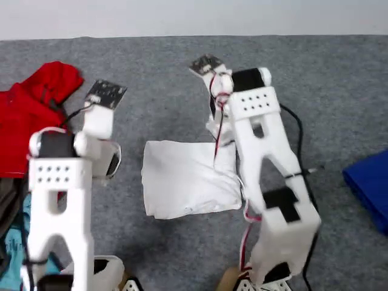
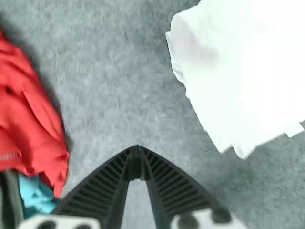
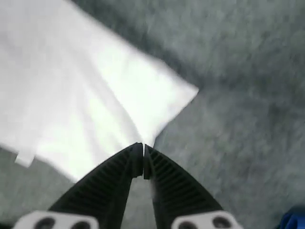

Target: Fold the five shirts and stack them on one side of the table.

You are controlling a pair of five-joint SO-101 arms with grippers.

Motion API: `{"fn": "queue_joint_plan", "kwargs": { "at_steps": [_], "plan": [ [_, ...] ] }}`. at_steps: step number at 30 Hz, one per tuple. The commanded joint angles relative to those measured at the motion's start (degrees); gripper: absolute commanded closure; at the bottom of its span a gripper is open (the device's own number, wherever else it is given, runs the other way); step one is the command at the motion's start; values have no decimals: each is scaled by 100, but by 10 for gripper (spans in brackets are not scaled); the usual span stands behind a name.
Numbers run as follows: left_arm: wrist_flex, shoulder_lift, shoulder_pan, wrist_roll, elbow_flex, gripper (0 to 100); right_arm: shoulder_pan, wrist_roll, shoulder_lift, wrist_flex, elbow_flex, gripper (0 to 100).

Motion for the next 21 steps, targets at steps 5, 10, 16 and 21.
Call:
{"fn": "queue_joint_plan", "kwargs": {
  "at_steps": [5,10,16,21],
  "plan": [
    [-404,1565,308,-35,-1305,997,75,9,-2088,48,2163,990],
    [-387,2277,862,-35,-1727,997,75,-62,-2747,-532,3596,990],
    [-747,2760,949,-44,-1745,997,40,-369,-3433,-1253,5073,990],
    [-897,3253,958,-246,-1754,997,75,-316,-3626,-1912,5574,990]
  ]
}}
